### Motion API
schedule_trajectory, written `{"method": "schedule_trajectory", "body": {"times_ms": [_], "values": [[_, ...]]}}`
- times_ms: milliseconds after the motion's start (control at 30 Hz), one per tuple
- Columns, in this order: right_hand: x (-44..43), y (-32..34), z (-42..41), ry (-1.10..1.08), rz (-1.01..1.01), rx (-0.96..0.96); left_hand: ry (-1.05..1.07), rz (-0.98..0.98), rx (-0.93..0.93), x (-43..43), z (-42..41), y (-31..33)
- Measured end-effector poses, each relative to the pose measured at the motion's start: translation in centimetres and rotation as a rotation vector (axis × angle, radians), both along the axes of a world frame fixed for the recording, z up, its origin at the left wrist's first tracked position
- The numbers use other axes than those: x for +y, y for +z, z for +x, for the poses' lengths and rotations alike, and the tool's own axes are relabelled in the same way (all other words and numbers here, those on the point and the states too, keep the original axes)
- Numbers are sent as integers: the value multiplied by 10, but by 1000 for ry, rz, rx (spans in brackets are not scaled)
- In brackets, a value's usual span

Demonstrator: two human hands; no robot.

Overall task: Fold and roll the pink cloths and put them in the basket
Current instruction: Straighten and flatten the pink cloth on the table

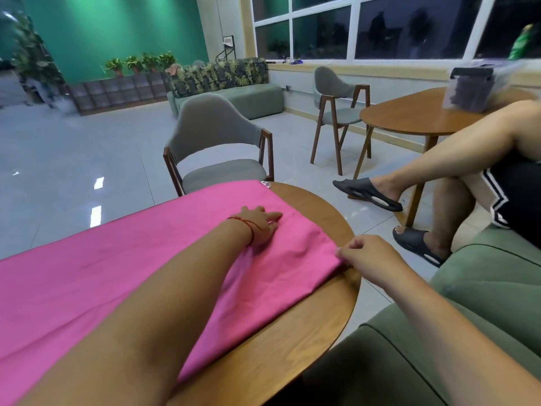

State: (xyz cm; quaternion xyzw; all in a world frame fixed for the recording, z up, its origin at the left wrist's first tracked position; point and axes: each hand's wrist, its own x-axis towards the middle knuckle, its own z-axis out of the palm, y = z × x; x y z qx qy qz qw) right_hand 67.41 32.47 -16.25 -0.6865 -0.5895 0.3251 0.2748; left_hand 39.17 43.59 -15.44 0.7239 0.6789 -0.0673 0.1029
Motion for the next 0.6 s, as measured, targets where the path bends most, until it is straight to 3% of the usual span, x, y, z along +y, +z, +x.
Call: {"method": "schedule_trajectory", "body": {"times_ms": [133, 400, 467, 533, 600], "values": [[-8, -8, -2, 39, 98, 59, -23, -14, 32, 7, 16, 10], [-14, -4, -3, 235, 424, 178, -107, -66, -78, 22, 15, 11], [-11, -1, -4, 294, 391, 266, -89, -79, -97, 18, 12, 13], [-7, 2, -3, 415, 230, 350, -106, -75, -62, 16, 11, 12], [-3, -1, 3, 565, 148, 201, -140, -47, 5, 16, 13, 10]]}}
